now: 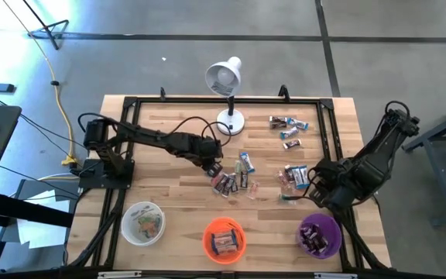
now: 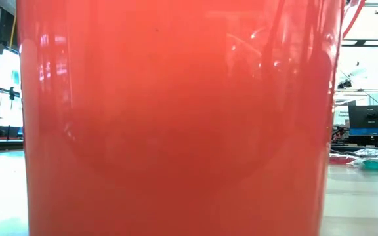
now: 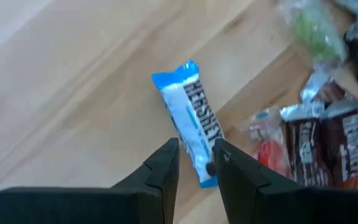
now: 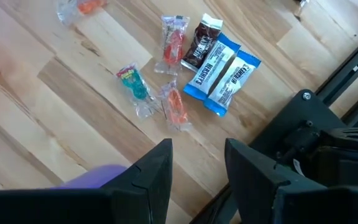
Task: Organize candy in baskets
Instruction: Put the white chocolate bar into the orange bucket
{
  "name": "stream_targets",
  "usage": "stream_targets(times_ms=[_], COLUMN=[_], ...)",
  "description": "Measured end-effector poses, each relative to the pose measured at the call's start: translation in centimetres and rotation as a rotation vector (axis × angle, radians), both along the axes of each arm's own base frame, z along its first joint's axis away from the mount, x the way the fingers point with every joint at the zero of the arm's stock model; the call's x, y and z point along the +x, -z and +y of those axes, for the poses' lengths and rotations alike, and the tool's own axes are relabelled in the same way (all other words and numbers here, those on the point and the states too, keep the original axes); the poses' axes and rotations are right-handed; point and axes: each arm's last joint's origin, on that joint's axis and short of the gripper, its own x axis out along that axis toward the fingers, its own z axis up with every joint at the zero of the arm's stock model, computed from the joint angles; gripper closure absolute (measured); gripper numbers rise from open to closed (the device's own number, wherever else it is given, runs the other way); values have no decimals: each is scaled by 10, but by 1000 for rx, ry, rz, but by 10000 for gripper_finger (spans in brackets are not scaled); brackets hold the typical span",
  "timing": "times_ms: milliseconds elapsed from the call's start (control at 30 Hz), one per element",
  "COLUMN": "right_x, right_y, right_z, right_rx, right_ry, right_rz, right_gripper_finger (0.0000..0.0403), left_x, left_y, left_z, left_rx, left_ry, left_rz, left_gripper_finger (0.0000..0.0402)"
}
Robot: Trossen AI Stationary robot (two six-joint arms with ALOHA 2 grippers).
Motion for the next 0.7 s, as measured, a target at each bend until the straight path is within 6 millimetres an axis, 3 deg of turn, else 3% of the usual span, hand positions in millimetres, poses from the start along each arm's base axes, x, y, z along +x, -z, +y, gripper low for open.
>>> stream_targets(times_ms=[233,700], right_x=[4,4], right_y=[0,0], right_z=[-2,-2], right_rx=[10,19], right_ry=[26,28], right_rz=[-7,2], right_gripper_finger=[263,263], left_x=[0,16], left_y=[6,33], left_z=[9,4], left_rx=[-8,-167], left_ry=[-31,-91], left_rz=[20,-15], left_gripper_finger=[312,312])
